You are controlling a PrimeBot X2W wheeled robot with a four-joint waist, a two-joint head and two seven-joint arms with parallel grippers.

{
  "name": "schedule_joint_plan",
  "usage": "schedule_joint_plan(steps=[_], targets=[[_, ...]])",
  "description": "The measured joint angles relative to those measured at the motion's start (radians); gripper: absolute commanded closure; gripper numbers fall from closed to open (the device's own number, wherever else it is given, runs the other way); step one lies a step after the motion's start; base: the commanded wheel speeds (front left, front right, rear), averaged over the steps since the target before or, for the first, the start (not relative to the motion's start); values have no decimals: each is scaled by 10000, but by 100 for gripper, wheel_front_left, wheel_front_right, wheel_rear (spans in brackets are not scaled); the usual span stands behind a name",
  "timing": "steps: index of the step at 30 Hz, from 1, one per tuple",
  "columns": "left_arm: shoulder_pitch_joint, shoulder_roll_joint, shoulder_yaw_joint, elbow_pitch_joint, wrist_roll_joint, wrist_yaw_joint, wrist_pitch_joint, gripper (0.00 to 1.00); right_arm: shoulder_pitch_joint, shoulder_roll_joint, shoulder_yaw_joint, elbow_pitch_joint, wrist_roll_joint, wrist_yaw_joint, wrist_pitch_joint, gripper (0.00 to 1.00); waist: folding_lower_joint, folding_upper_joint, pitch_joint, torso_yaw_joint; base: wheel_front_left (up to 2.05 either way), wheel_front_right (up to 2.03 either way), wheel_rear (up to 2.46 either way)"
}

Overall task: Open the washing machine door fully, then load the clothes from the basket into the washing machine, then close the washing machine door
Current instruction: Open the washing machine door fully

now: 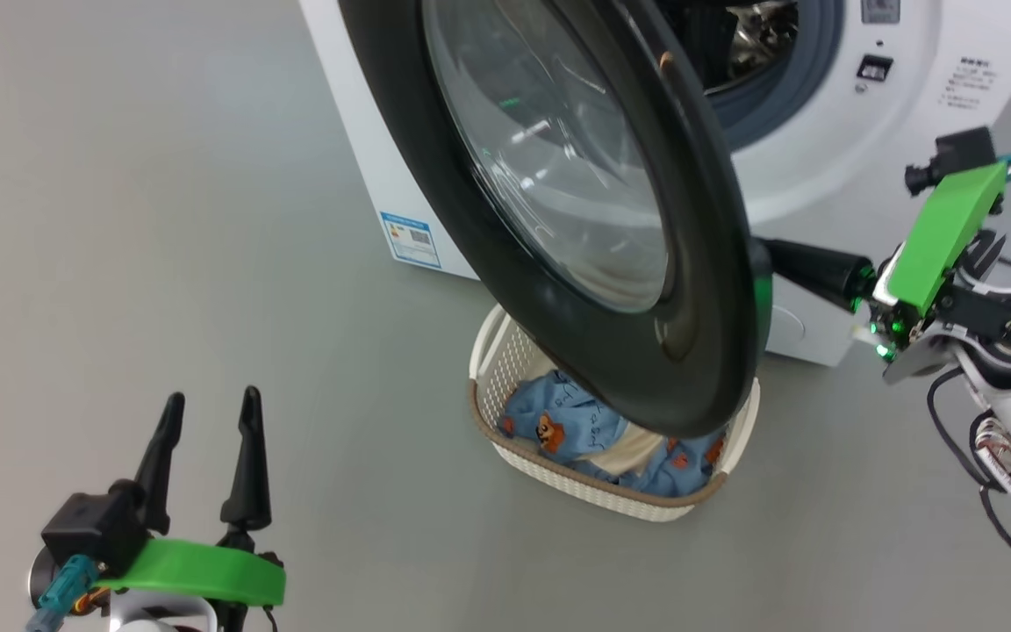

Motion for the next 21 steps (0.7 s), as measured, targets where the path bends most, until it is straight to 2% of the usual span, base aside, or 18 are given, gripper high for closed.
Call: schedule_joint_plan(steps=[4, 21], targets=[[158, 111, -17, -61, -2, 15, 174, 0, 416, 104, -69, -157, 313, 0, 92, 100, 0, 0, -287, 285, 0, 0, 0], [554, 322, -90, -291, -44, 244, 570, 0, 1289, 949, -234, -531, 324, 0, 500, 100, 2, 0, -941, 1598, 0, 0, 0]])
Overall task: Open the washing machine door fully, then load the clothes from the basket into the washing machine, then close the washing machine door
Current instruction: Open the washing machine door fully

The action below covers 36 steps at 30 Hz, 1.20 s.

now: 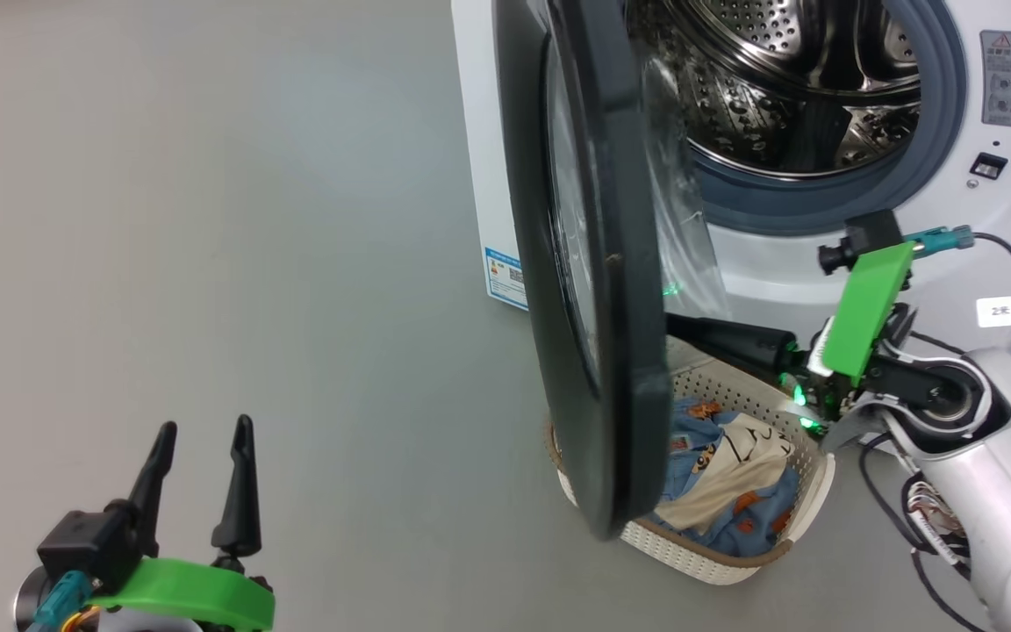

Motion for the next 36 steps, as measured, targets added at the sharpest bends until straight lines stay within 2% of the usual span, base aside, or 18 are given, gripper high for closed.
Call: schedule_joint_plan(steps=[6, 14, 20, 21, 23, 24, 25, 26, 36], targets=[[179, 151, 46, -209, -10, 109, 4, 0, -1, 374, 46, -17, -13, 0, 199, 100, 0, 0, -113, 87, 0, 0, 0], [377, 207, 12, -362, -36, 169, 119, 0, 22, 522, -159, 42, -109, 0, 230, 100, 1, 0, -212, 51, 0, 0, 0], [377, 219, -173, -376, -36, 169, 219, 0, 464, 518, -466, -428, -245, 0, -42, 100, 1, 0, -377, -19, 0, 0, 0], [379, 228, -190, -374, -36, 169, 219, 0, 557, 518, -489, -556, -293, 0, -113, 96, 0, 0, -415, -52, 0, 0, 0], [386, 267, -190, -372, -42, 169, 221, 0, 674, 520, -491, -828, -606, 0, -213, 62, 0, 1, -471, -166, 0, 0, 0], [387, 274, -194, -370, -58, 169, 221, 0, 728, 516, -504, -976, -686, 0, -274, 50, 0, 0, -489, -240, 0, 0, 0], [388, 274, -199, -372, -92, 169, 219, 0, 800, 508, -533, -1137, -727, 0, -336, 4, 0, 0, -503, -328, 0, 0, 0], [389, 274, -209, -372, -107, 169, 219, 0, 836, 497, -556, -1266, -732, 0, -370, 0, 0, 0, -512, -422, 0, 0, 0], [391, 332, -278, -378, -136, 211, 219, 0, 1264, 178, -836, -3005, -1532, 0, -1584, 0, 1, 0, -586, -1542, 0, 0, 0]])
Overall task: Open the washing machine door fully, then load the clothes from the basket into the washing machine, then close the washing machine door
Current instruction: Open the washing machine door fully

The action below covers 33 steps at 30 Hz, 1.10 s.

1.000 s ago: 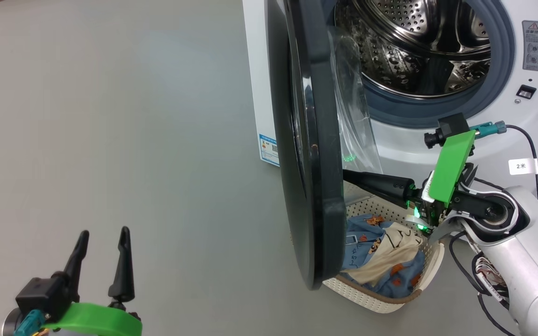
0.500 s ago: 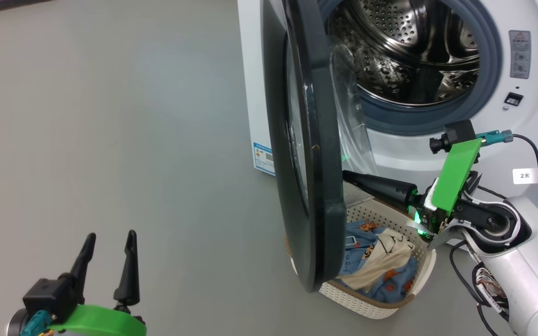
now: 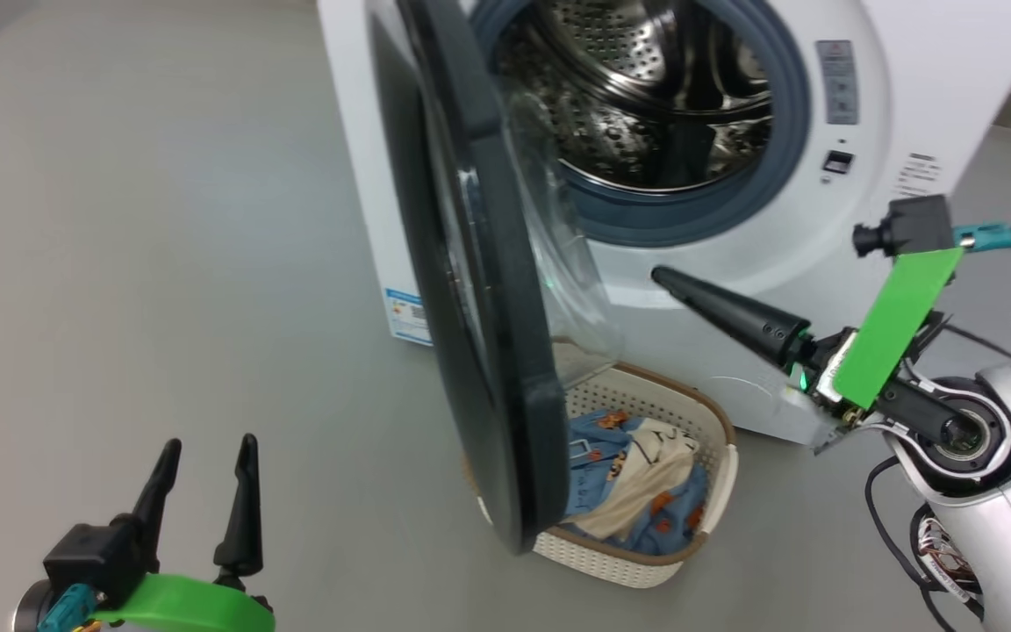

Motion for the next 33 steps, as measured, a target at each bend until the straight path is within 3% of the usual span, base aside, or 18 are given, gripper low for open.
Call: schedule_joint_plan(steps=[7, 12, 25, 33], targets=[[1, 180, -50, -27, 0, 8, -17, 0, 381, -686, -100, -1522, -1611, 2, -2104, 0, -1, 0, -9, -844, 0, 0, 0], [7, 205, -69, -50, 0, 73, -21, 0, 699, -1208, 426, -1929, -2564, 2, -3856, 0, 0, 0, -30, -1441, 0, 0, 0], [270, 276, -38, -188, -42, 261, -119, 0, 1315, -2556, 1108, -1933, -4278, 2, -7528, 0, 0, 0, -132, -2985, 0, 0, 0], [433, 297, -23, -238, -102, 353, -194, 0, 2512, -2683, 546, -1553, -5382, 2, -8397, 0, -1, 0, -220, -3591, 0, 0, 0]])
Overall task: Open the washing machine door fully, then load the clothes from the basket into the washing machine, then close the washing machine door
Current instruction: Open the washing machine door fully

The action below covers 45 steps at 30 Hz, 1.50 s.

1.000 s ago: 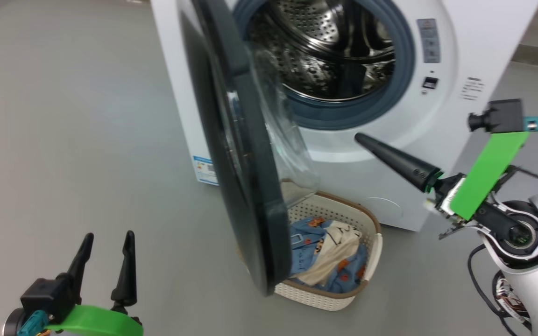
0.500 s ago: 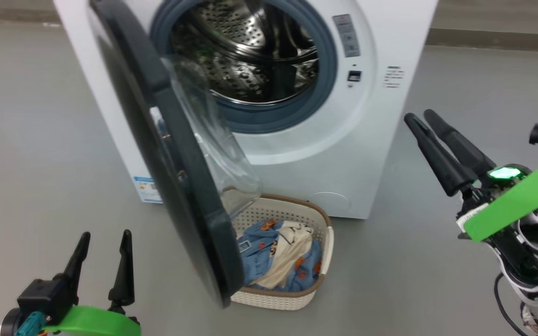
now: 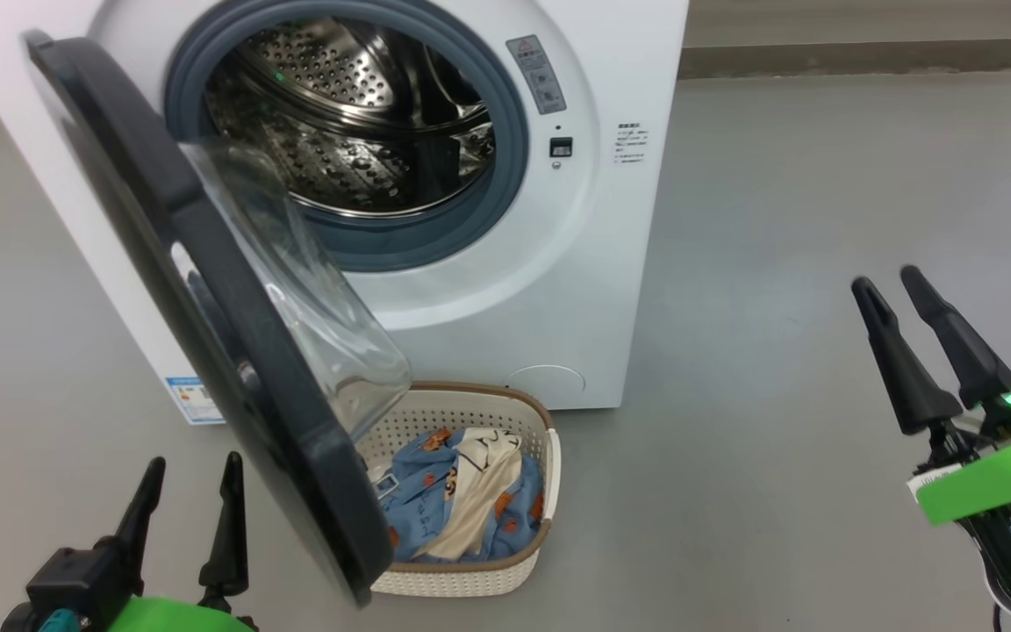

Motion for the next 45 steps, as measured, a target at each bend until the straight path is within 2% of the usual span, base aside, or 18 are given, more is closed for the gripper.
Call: schedule_joint_plan(steps=[11, 21, 32, 45], targets=[[386, 186, 136, -339, -44, 176, -144, 0, 1891, 913, -1553, 192, -1781, 0, -90, 0, 0, 0, -82, -481, 0, 0, 0], [385, 213, 136, -481, -44, 249, -351, 0, 2383, 1252, -1962, 746, -3126, 0, -107, 0, 0, 0, -97, -655, 0, 0, 0], [384, 232, -6, -474, -44, 249, -351, 0, 2396, 1538, -1933, 2150, -3404, 0, -117, 0, 1, 0, -135, -522, 0, 0, 0], [384, 244, -105, -433, -115, 249, -359, 0, 2317, 1501, -1638, 2475, -3601, 2, -117, 0, 1, 1, -196, -335, 0, 0, 0]])
